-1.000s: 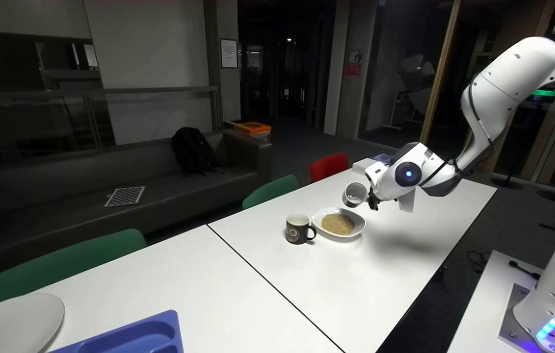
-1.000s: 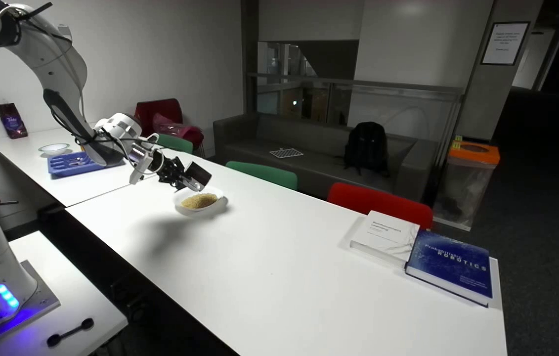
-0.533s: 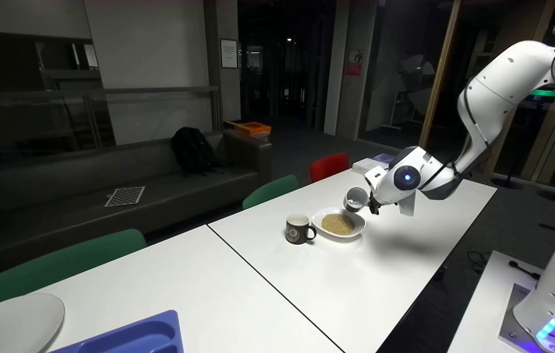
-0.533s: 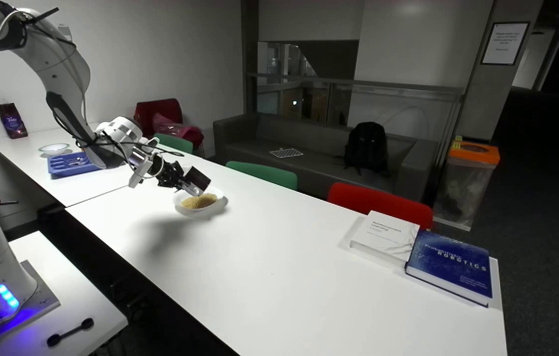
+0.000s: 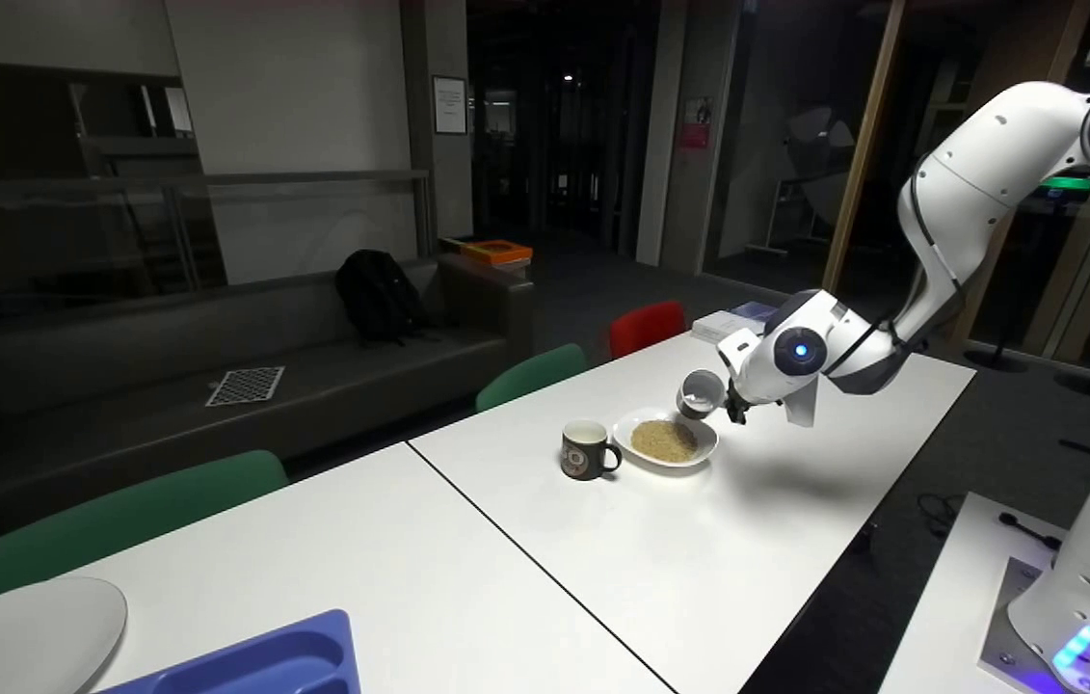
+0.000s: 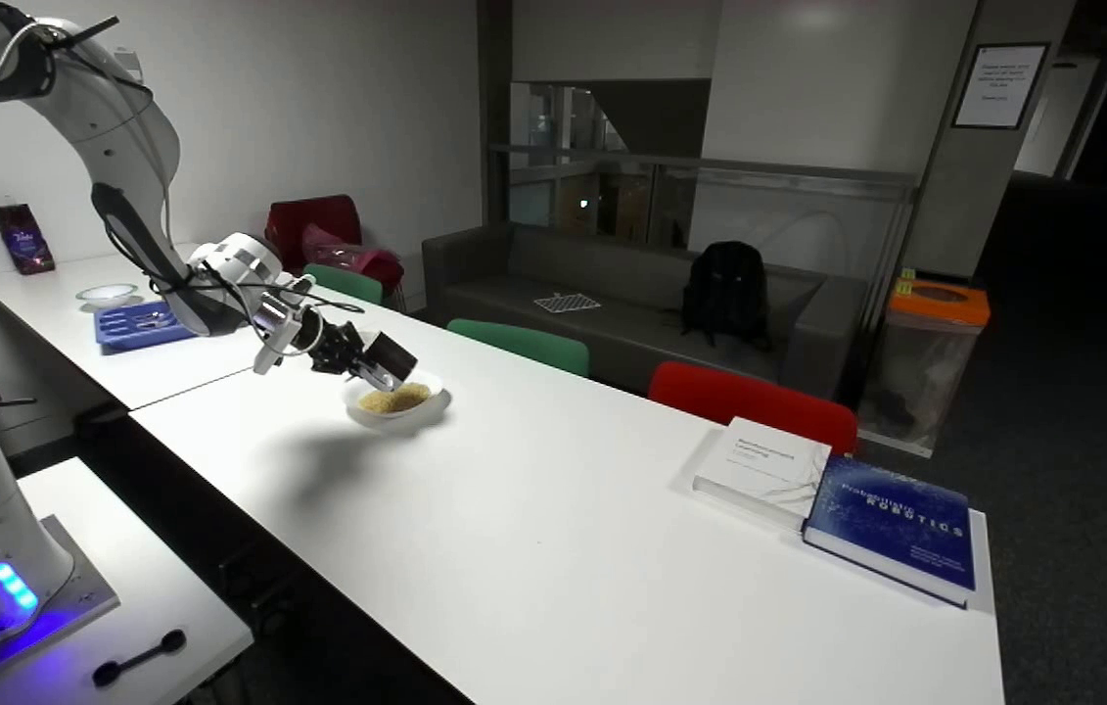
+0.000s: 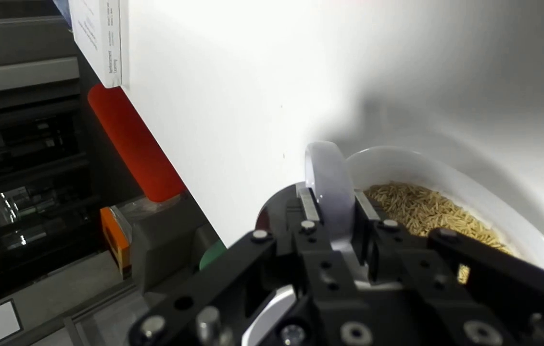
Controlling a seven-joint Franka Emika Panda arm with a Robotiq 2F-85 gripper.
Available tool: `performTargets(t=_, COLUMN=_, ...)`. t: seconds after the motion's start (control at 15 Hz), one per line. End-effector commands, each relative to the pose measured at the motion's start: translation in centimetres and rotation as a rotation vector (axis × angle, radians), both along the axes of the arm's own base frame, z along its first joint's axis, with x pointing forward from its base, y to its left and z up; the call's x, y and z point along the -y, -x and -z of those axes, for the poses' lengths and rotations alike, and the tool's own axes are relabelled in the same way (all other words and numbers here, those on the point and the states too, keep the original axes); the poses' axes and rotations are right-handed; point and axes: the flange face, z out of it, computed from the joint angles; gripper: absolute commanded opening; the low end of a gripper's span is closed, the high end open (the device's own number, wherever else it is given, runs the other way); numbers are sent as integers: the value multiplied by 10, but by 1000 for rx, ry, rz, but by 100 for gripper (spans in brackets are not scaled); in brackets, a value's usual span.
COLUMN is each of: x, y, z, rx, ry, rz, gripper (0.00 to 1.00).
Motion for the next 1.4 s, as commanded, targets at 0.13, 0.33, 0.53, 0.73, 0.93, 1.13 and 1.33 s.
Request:
performTargets(t=0.13, x=20, y=29, z=-25, rx=71, ry=-61, rz=59, gripper=5)
performTargets(t=0.33, x=34, y=41, z=-32, rx=99, ry=-108, rz=92, gripper=5)
performTargets(t=0.53, x=48, y=49, z=-42, rx=137, ry=-182, rz=111, gripper=5)
performTargets(t=0.73, x=59, y=54, z=-53, rx=168, ry=-258, rz=98, gripper=5)
performTargets(t=0.93, x=68, y=58, z=-64, rx=184, ry=-322, rz=67, gripper=5)
performTargets(t=1.13, x=75, y=62, z=-69, rx=175, ry=-375, rz=42, gripper=5)
performTargets(t=1.33, x=79, y=66, z=-71, rx=148, ry=-416, rz=9, gripper=5)
